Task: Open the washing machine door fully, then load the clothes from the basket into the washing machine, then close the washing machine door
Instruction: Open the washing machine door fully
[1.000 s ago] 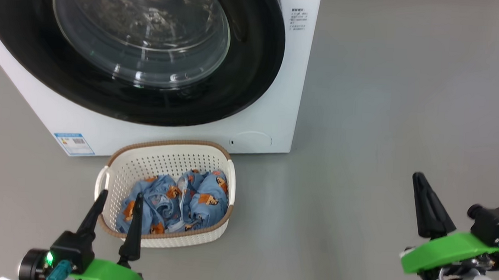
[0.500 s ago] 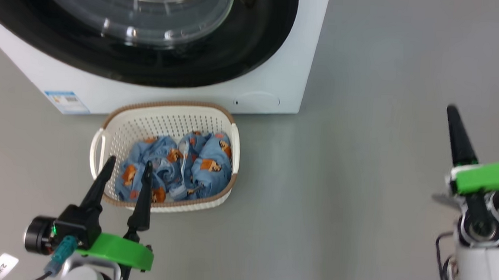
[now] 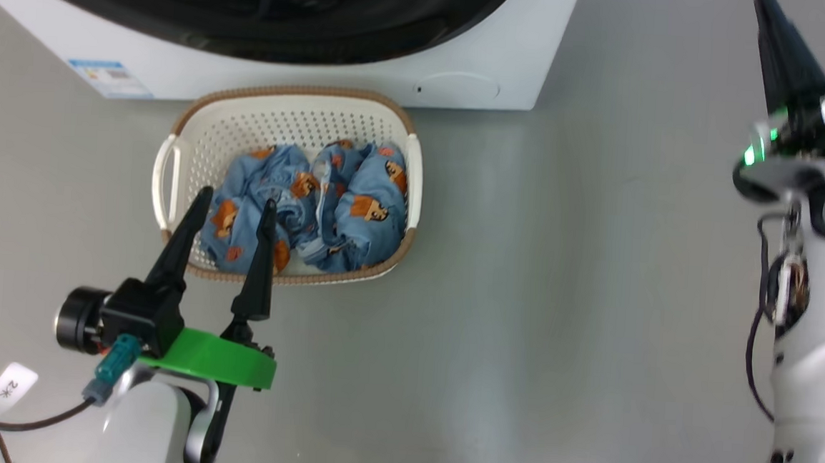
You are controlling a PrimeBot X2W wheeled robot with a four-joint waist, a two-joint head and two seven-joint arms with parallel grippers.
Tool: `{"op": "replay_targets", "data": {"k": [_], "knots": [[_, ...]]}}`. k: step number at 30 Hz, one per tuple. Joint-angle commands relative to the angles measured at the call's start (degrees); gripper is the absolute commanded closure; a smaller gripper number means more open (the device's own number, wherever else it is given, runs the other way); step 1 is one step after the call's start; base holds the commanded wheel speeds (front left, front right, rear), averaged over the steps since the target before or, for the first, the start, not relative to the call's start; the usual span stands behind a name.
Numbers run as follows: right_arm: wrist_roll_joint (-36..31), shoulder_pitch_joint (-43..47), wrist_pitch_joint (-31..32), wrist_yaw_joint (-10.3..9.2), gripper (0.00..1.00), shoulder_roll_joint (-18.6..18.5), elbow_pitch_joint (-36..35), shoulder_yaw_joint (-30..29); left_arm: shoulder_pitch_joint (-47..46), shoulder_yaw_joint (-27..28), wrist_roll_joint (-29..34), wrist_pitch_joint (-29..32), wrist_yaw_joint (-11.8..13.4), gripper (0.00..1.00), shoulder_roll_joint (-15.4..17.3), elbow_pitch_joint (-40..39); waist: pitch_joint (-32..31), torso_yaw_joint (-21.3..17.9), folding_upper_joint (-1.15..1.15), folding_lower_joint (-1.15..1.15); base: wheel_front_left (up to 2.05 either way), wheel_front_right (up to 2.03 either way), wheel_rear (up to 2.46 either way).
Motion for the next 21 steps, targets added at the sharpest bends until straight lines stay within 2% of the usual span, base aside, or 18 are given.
{"op": "replay_targets", "data": {"k": [1, 10, 21], "knots": [[1.3, -3.4, 1.4, -0.05, 1.00, 0.4, -0.4, 1.4, -1.4, 1.4, 0.2, -0.5, -0.3, 0.00, 1.0, -1.5, 2.3, 1.6, 0.00, 0.00, 0.00, 0.00, 0.00], [0.9, -17.7, 6.5, -0.05, 1.00, 0.0, 7.1, 3.6, -3.6, 0.4, 0.3, -0.5, -0.6, 0.00, 0.8, -1.8, 5.6, 3.4, 0.00, 0.00, 0.00, 0.00, 0.00], [-2.3, -31.7, 8.9, -0.05, 1.00, 0.2, 16.0, 5.9, -5.7, -0.3, -0.7, -0.5, -0.2, 0.00, 0.8, -2.1, 9.4, 5.4, 0.00, 0.00, 0.00, 0.00, 0.00]]}}
